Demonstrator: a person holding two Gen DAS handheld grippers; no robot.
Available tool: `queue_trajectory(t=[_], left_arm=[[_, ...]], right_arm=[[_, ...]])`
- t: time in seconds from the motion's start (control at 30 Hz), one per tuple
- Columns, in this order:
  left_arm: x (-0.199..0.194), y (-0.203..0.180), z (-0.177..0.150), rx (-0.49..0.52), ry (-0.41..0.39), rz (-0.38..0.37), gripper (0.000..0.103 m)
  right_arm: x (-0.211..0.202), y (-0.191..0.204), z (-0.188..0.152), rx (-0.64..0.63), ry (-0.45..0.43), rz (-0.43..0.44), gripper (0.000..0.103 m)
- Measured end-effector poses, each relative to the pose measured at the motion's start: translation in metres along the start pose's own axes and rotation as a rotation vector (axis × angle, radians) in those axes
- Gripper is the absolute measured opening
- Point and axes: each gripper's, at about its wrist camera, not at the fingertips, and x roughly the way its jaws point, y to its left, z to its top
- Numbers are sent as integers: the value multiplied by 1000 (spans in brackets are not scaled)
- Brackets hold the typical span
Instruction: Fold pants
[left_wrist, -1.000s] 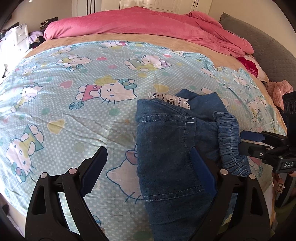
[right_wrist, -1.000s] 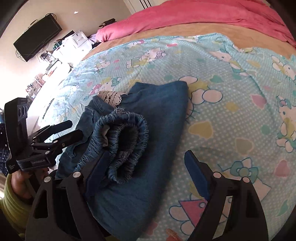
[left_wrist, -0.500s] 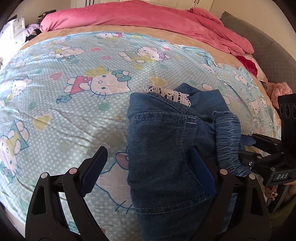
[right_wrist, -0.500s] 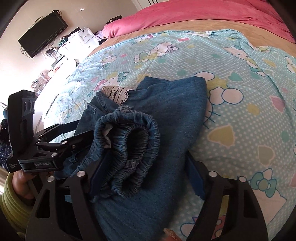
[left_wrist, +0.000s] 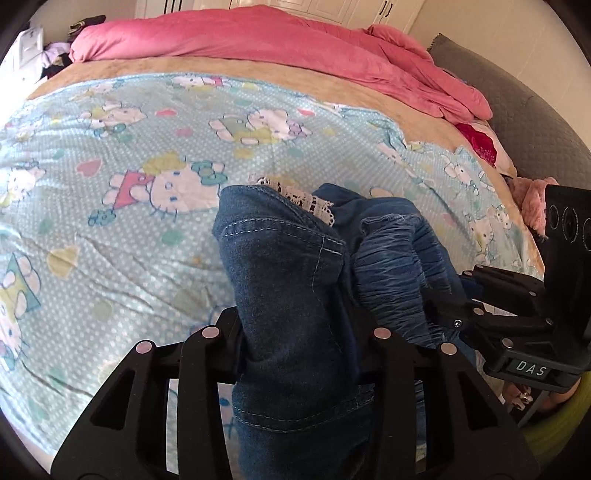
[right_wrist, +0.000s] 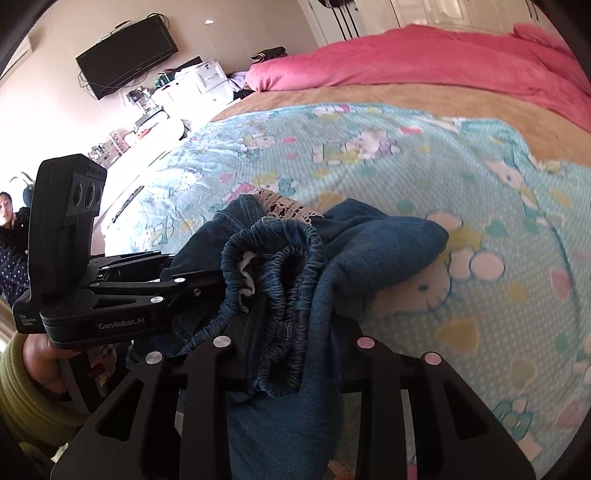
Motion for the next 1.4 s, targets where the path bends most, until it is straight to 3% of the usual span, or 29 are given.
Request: queue_trajectory(t=[0.37, 0.7, 0.97, 1.1, 1.4], left_arm=[[-5, 6, 60, 56, -80, 76, 31], [13, 15, 81, 59, -102, 115, 31], [35, 23, 74, 46, -71, 145, 32], [37, 30, 71, 36, -63, 153, 37], [32, 30, 66, 38, -70, 158, 48]], right_arm=[[15, -6, 61, -67, -75, -42, 28], [42, -17, 87, -95, -62, -93, 28], [65, -35, 80, -73, -4, -214, 41], [66, -42, 75, -61, -2, -269, 65], [66, -52, 69, -14, 17, -290, 70]])
